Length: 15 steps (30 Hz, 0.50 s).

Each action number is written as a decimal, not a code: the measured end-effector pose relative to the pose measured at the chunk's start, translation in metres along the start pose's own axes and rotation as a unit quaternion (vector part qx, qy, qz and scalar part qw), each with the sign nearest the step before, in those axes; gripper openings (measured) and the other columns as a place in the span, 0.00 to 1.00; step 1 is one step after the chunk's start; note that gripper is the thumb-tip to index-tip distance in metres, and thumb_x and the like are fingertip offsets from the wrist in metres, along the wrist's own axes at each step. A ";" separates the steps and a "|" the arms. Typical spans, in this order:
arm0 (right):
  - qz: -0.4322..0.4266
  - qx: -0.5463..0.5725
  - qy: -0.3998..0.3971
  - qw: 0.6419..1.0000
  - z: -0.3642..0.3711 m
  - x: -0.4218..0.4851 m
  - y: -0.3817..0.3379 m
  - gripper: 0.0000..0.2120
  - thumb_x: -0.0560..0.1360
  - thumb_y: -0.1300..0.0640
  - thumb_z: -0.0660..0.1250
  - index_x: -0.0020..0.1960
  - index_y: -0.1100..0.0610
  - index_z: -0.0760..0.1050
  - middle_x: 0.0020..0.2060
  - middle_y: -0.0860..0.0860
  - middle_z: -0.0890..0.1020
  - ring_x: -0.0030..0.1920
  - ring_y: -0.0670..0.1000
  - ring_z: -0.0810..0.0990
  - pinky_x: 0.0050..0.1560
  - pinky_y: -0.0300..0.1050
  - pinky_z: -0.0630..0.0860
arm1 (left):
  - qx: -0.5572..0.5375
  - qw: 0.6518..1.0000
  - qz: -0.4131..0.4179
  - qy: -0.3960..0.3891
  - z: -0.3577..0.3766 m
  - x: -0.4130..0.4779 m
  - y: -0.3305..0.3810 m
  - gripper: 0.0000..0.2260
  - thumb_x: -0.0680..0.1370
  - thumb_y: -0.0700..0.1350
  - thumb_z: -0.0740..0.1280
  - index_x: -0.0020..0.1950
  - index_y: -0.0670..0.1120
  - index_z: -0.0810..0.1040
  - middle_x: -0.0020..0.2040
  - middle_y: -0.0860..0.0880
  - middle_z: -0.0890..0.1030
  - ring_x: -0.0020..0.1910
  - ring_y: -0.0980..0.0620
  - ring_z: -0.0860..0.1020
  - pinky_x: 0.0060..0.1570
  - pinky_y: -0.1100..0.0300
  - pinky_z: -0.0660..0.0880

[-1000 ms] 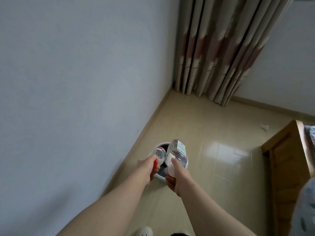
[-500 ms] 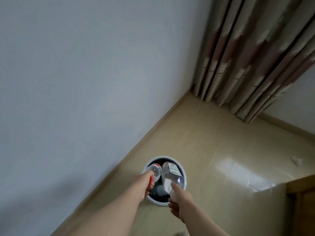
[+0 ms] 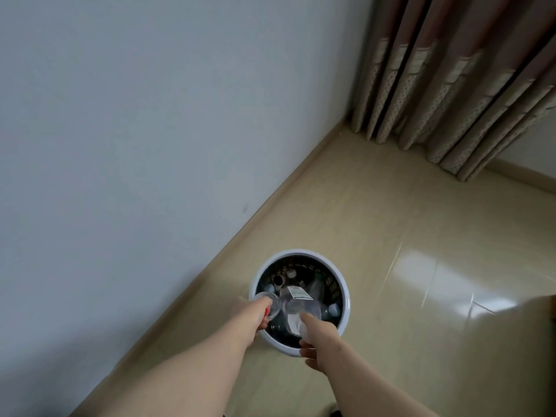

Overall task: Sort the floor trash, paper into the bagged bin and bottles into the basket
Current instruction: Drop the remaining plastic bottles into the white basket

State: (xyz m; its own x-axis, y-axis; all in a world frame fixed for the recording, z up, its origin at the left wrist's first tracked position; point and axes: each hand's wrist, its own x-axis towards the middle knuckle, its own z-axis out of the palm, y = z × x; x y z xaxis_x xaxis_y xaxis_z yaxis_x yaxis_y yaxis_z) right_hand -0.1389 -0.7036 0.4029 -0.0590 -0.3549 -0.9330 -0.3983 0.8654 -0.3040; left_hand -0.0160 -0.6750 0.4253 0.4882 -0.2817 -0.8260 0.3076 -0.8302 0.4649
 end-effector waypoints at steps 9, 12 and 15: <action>-0.034 0.047 0.007 0.998 0.002 0.015 -0.009 0.14 0.77 0.55 0.59 0.62 0.56 0.67 0.40 0.56 0.74 0.32 0.52 0.71 0.30 0.41 0.67 | 0.012 1.000 -0.011 -0.025 0.016 0.011 -0.007 0.08 0.78 0.41 0.57 0.40 0.48 0.70 0.37 0.49 0.76 0.31 0.53 0.75 0.34 0.62 0.68; -0.071 0.054 0.011 0.996 -0.005 0.006 -0.015 0.18 0.77 0.58 0.57 0.67 0.57 0.66 0.37 0.54 0.71 0.37 0.54 0.73 0.35 0.44 0.70 | -0.004 1.000 -0.009 -0.025 0.017 -0.001 0.000 0.11 0.79 0.40 0.55 0.37 0.49 0.69 0.36 0.49 0.75 0.33 0.51 0.74 0.34 0.63 0.67; -0.070 0.037 0.007 0.997 -0.012 -0.013 -0.024 0.13 0.77 0.60 0.57 0.60 0.61 0.69 0.34 0.54 0.72 0.33 0.52 0.71 0.38 0.45 0.70 | -0.019 0.999 -0.012 -0.027 0.014 -0.021 0.010 0.12 0.79 0.39 0.56 0.36 0.47 0.69 0.34 0.48 0.73 0.30 0.52 0.71 0.28 0.63 0.66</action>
State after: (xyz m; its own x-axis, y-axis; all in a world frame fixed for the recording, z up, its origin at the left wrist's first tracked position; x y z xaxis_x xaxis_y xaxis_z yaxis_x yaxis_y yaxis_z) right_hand -0.1393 -0.7234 0.4246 -0.0199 -0.4788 -0.8777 -0.3356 0.8302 -0.4452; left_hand -0.0344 -0.6841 0.4432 0.4361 -0.2890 -0.8523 0.3491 -0.8186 0.4562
